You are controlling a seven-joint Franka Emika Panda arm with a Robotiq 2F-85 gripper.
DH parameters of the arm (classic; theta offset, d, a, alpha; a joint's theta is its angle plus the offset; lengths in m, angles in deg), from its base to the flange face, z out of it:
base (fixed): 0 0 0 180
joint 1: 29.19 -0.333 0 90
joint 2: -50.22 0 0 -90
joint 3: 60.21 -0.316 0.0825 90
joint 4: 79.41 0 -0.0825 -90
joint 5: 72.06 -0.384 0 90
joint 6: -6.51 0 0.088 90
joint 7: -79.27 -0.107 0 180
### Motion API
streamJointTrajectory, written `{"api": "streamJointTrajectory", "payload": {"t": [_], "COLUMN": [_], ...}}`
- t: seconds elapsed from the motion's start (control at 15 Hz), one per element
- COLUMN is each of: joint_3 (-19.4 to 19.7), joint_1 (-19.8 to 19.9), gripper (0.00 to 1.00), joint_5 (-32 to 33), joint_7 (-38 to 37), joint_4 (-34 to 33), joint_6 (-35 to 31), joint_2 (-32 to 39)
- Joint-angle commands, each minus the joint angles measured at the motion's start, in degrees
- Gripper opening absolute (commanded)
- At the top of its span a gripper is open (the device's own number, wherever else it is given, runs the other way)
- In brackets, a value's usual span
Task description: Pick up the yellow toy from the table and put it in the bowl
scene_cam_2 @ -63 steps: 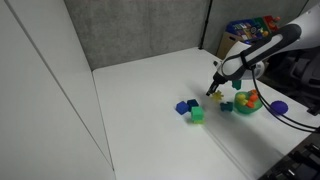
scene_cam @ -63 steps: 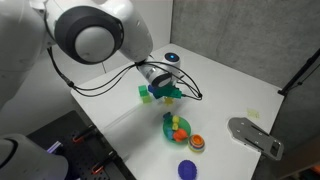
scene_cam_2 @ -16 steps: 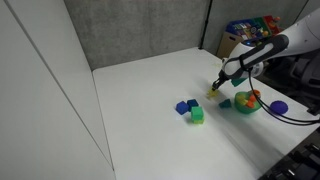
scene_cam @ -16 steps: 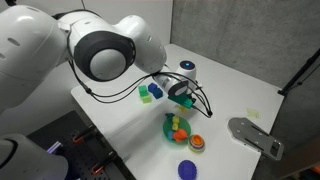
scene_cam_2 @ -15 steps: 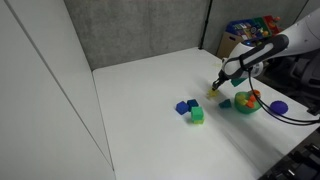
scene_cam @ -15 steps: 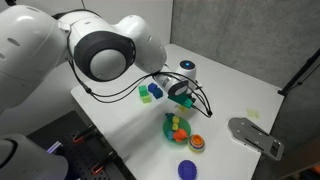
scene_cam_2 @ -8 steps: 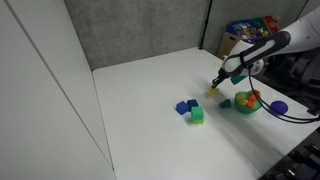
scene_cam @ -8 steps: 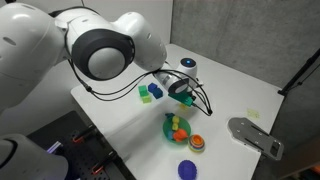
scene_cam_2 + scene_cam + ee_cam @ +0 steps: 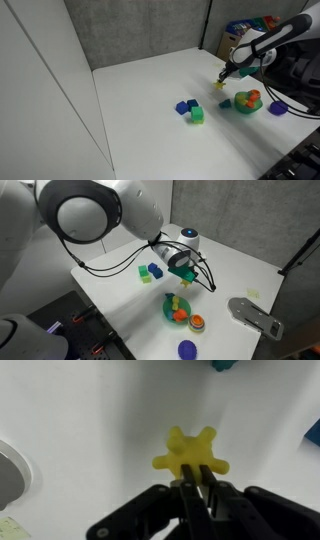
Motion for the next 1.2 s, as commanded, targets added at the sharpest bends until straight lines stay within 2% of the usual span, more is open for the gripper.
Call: {"api": "streamJointTrajectory", "payload": {"t": [0.0,0.73,1.13], "joint_3": [1.06,6.83,10.09], "joint_1": [0.84,1.18,0.85], "gripper": [0.05,0.05,0.07], "joint_5": [-0.70,0.21,0.90], "joint_7": [-0.42,-0.55,-1.01], "joint_4": [9.29,25.82,29.69], "joint_6": [0.91,-0.49,0.24], "joint_2": [-8.33,-20.13,-21.88]}}
